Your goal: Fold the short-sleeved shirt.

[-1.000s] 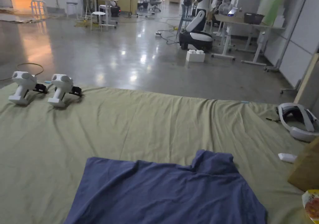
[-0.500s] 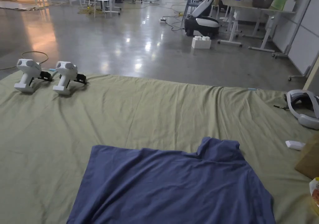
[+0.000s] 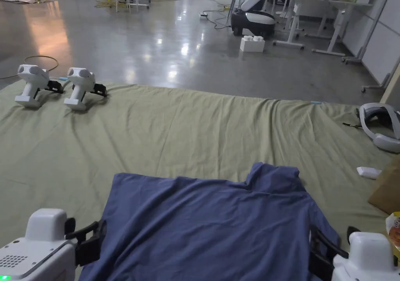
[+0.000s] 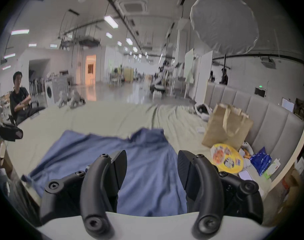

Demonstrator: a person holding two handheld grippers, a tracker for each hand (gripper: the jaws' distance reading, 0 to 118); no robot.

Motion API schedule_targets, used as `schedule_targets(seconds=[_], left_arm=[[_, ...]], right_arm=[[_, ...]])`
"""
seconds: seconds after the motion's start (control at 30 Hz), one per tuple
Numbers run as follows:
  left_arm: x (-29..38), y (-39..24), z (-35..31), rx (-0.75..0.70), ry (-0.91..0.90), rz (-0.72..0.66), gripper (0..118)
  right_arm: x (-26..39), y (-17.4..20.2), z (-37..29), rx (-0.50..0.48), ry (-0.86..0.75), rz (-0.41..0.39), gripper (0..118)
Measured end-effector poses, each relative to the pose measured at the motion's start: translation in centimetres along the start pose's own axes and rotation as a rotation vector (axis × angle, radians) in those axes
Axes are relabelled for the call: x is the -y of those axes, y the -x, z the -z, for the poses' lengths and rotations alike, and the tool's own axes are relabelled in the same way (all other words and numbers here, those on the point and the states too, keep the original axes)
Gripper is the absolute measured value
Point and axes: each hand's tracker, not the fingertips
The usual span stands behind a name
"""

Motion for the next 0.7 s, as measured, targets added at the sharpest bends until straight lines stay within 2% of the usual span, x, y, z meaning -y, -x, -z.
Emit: schedule_targets(seconds=[0.1,0.13,0.17,0.2,0.23,0.27,0.33,0.4,0.5,0.7], left_arm=[[-1.4,-2.1,0.1,0.015,-0.075,0.020,64],[-1.8,-2.8,0.1,0.009,-0.102,0.030,62],[-2.1,-3.5,0.0,0.003,-0.129,0.044,52],[-2.2,-4.1,-0.1,0.005,-0.148,0.053,33],[-2.4,-4.6,0.1,0.004,-0.155,0.060,18],[-2.5,-5.2,0.1,-0.015,-0.167,0.065,17],[-2.6,-5.7,0.1,0.020,-0.181,0.067,4],[-2.5,-6.2,0.3,0.008,-0.188,0.083,2],[-2.5,-6.2,0.5,0.025,-0.149,0.115,2],[-1.2,-2.8,1.1,-0.004,0.041,0.076,2]], right_arm=[[-0.7,1.1,0.3,0.006,-0.075,0.066,64],[-0.9,1.4,0.4,0.010,-0.107,0.079,57],[-1.1,1.7,0.4,0.026,-0.130,0.083,41],[-1.2,2.0,0.5,0.042,-0.144,0.082,27],[-1.3,2.4,0.6,0.069,-0.166,0.078,19],[-1.4,2.6,0.6,0.085,-0.193,0.080,15],[-1.4,2.6,0.7,0.060,-0.199,0.082,9],[-1.5,3.0,0.9,0.067,-0.206,0.070,4],[-1.5,3.0,1.0,0.070,-0.208,0.042,4],[-1.4,2.7,0.7,0.052,-0.199,0.017,4]])
